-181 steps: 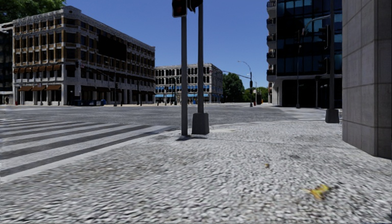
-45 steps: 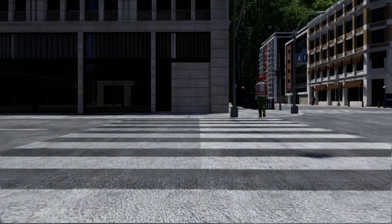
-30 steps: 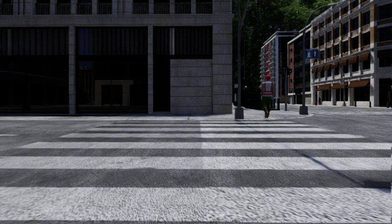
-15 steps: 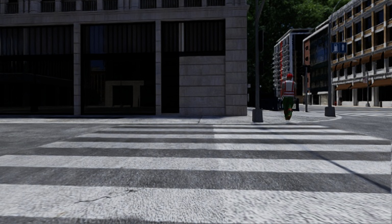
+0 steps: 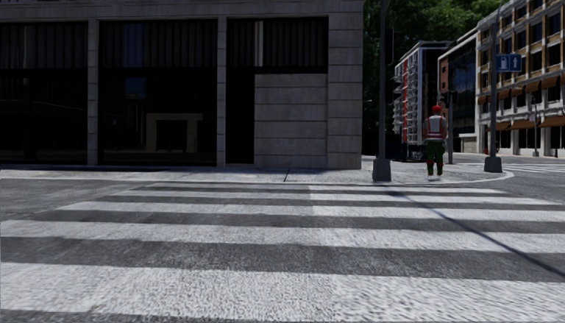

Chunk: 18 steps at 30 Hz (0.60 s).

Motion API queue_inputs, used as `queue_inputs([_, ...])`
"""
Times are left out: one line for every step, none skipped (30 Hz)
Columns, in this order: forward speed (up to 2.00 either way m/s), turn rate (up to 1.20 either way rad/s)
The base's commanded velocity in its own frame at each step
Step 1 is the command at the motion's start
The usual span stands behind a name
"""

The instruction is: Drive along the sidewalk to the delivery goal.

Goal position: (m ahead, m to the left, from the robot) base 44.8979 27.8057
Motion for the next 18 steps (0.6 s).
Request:
queue_inputs([2.00,0.00])
queue_inputs([2.00,0.00])
queue_inputs([2.00,0.00])
queue_inputs([2.00,0.00])
queue_inputs([2.00,0.00])
queue_inputs([2.00,0.00])
queue_inputs([2.00,0.00])
queue_inputs([2.00,0.00])
queue_inputs([2.00,0.00])
queue_inputs([2.00,0.00])
queue_inputs([2.00,0.00])
queue_inputs([2.00,0.00])
queue_inputs([2.00,0.00])
queue_inputs([2.00,0.00])
queue_inputs([2.00,0.00])
queue_inputs([2.00,0.00])
queue_inputs([2.00,0.00])
queue_inputs([2.00,0.00])
